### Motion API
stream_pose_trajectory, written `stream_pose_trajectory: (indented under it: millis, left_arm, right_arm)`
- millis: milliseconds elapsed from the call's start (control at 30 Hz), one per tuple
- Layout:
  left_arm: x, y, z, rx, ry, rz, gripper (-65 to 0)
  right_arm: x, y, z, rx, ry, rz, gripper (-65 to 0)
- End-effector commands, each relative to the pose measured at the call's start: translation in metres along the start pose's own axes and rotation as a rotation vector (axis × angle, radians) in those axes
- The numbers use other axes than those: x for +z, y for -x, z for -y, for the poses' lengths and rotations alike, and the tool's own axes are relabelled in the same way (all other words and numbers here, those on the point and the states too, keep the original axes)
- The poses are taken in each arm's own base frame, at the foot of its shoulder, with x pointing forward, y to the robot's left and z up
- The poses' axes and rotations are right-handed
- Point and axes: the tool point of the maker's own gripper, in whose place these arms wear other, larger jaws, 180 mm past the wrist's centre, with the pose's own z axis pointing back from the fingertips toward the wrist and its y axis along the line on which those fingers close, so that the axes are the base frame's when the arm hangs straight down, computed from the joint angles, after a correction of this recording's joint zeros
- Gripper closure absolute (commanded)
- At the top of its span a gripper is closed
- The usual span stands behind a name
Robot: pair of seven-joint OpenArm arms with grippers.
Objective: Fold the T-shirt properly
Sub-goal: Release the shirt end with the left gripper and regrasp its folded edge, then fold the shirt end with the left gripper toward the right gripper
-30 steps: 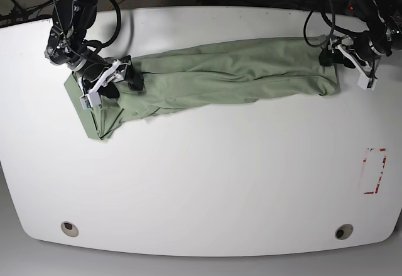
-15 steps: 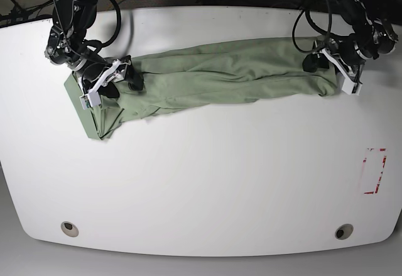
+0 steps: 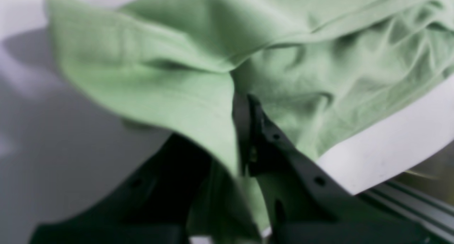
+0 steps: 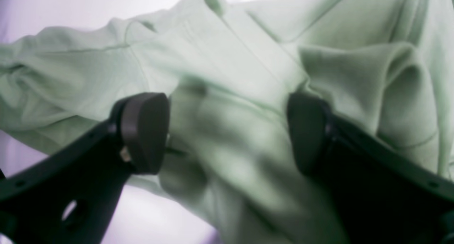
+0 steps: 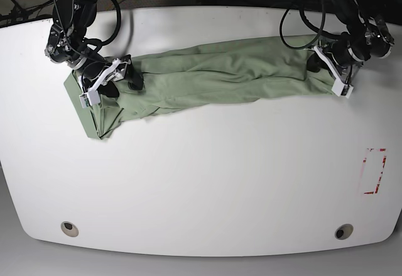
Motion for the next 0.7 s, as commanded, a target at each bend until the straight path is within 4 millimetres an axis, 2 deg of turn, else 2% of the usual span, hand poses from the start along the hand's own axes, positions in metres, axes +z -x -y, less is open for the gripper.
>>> stream_pose_trajectory:
  millis: [0, 133, 200, 300, 433, 667]
  left_arm:
    - [0.020, -0.034, 0.005, -0.090, -0.034, 0.100, -1.7]
    - [0.026, -0.057, 0.035, -0.224, -0.010, 0.137, -1.7]
    - [0.023, -0.060, 0.047, -0.262, 0.016, 0.138, -1.7]
    - [0.013, -0.063, 0.069, -0.308, 0.074, 0.129, -1.7]
    - [-0.004, -0.082, 0.119, -0.375, 0.197, 0.165, -1.8]
    - [-0.043, -0.097, 0.166, -0.382, 0.296, 0.132, -2.1]
  right_arm:
    - [0.006, 0.042, 0.014, -0.004, 0.071, -0.193, -50.9]
    - [0.006, 0.042, 0.014, -0.004, 0.071, -0.193, -50.9]
    - [0.006, 0.042, 0.014, -0.004, 0.071, -0.193, -50.9]
    - [0.006, 0.042, 0.014, -0.004, 0.071, -0.193, -50.9]
    - [0.006, 0.042, 0.014, -0.005, 0.070, -0.192, -50.9]
    - [0.005, 0.041, 0.014, -0.004, 0.070, -0.190, -50.9]
